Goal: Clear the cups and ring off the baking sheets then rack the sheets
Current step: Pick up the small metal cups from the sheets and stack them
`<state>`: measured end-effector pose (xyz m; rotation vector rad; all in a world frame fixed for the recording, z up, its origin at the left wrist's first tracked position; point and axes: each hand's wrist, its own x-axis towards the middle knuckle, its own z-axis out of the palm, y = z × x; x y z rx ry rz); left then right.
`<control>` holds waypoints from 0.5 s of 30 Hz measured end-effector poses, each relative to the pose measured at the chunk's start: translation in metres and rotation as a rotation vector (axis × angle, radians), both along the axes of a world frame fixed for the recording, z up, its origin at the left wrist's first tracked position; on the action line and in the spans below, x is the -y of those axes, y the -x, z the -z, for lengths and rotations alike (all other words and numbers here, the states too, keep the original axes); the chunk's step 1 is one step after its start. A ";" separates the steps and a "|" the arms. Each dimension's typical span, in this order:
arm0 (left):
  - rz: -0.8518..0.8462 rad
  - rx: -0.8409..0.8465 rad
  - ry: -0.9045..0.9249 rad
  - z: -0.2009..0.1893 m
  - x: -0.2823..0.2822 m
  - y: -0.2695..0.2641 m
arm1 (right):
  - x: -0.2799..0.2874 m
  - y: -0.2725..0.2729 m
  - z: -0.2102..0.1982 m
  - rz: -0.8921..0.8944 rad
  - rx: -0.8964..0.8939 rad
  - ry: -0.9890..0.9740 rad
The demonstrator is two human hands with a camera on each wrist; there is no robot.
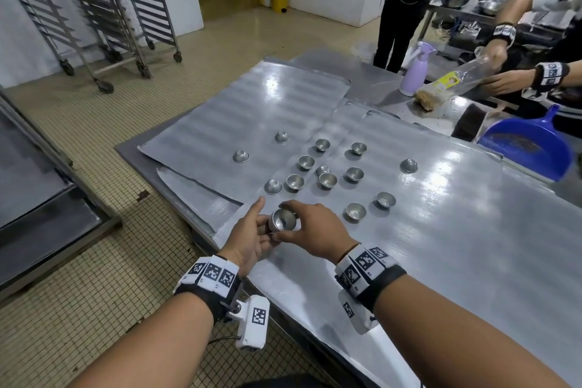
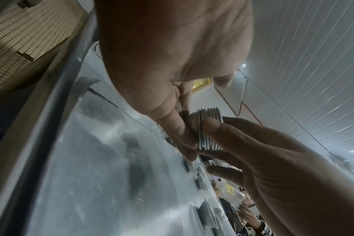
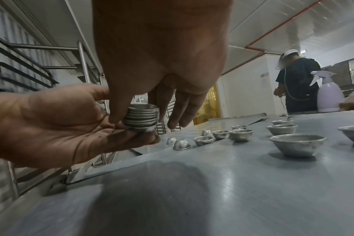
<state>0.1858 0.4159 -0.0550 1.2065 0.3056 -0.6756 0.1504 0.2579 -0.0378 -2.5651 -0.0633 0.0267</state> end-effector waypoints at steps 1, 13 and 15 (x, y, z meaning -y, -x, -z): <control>0.002 0.006 0.004 0.000 0.001 0.001 | 0.000 0.000 0.001 0.002 0.001 -0.003; 0.003 -0.011 -0.019 0.005 0.012 0.003 | 0.066 0.001 0.010 0.248 -0.043 0.072; 0.008 -0.020 -0.027 0.003 0.014 0.004 | 0.089 0.000 0.015 0.350 -0.075 0.122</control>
